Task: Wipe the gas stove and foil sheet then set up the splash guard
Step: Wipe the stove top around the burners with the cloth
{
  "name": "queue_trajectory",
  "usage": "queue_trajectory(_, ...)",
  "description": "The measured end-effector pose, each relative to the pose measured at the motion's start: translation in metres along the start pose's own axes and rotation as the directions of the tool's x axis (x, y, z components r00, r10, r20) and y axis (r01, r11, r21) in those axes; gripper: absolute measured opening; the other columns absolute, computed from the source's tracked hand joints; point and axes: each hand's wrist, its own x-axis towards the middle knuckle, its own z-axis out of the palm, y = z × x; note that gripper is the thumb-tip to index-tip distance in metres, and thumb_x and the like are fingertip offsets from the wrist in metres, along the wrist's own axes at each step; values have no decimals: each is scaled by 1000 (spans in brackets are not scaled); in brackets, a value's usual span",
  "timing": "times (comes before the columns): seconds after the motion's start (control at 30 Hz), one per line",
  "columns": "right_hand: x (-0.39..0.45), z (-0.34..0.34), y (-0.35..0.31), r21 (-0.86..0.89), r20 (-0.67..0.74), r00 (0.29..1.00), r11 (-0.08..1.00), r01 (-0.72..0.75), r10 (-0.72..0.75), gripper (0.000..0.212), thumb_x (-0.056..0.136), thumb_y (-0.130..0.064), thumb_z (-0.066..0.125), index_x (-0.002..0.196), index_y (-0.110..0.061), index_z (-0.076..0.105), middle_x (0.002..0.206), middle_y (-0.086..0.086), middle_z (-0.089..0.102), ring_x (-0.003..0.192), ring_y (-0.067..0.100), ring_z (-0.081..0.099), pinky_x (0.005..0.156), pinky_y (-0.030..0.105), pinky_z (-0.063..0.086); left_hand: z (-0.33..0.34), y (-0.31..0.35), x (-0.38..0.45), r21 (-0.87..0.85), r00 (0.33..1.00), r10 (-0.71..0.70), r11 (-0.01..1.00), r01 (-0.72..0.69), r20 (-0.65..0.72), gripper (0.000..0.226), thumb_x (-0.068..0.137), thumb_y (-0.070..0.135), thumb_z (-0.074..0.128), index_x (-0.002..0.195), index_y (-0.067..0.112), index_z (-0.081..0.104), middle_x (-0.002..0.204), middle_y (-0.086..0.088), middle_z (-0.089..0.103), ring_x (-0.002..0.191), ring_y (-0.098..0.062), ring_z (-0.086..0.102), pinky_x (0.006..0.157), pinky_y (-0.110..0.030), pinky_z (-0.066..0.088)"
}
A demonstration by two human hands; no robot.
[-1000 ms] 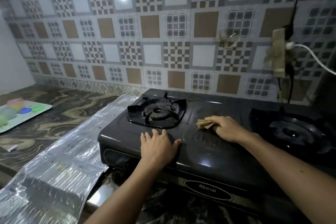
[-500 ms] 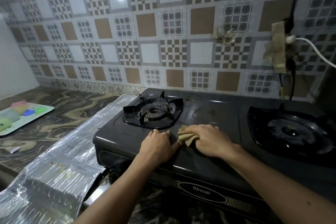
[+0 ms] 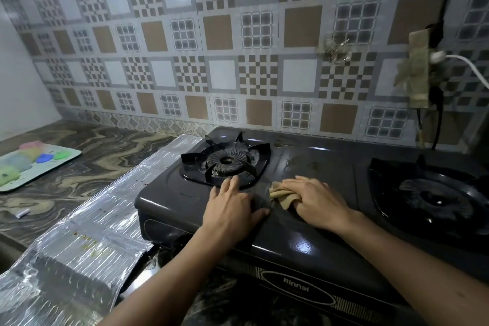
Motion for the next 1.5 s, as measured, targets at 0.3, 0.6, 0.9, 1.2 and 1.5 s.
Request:
queue_trajectory(0.3,64,10,17,-28,100,989,994,-103,105,68,88,-11,38,149,-35,22,159,-6,20,147,21,12,118,51,9,-4,-24,36,75,939,295,947,-311,176,82,86,70,39,153,32,11,162,-6,-7,149,-22,-12,120,-45,-6)
queue_trajectory(0.6,96,11,38,-103,71,947,947,-304,312,62,96,-28,36,152,-29,10,162,-5,6,149,24,3,118,52,5,-10,-26,69,152,838,492,833,-532,236,95,80,79,37,154,25,10,162,-5,-8,148,-22,-15,118,-47,-13)
queue_trajectory(0.9,121,3,54,-46,21,863,863,-503,505,61,96,-25,35,152,-27,11,160,-2,14,147,29,11,117,54,13,-22,-17,98,127,722,562,747,-652,402,101,79,77,44,154,19,10,162,-1,5,149,-17,-4,114,-51,-14)
queue_trajectory(1.2,132,7,47,34,-78,812,816,-577,578,55,94,-18,37,148,-25,29,153,2,34,143,28,24,116,50,18,-30,-18,127,5,702,593,762,-647,395,94,84,73,42,153,16,16,161,-2,15,148,-16,14,119,-53,-3)
queue_trajectory(1.5,155,10,54,80,-143,746,759,-646,650,55,94,-16,38,148,-22,30,153,5,34,144,27,22,118,50,14,-10,-25,153,-82,662,631,746,-661,405,91,85,74,38,154,20,11,162,0,6,148,-17,15,119,-49,0)
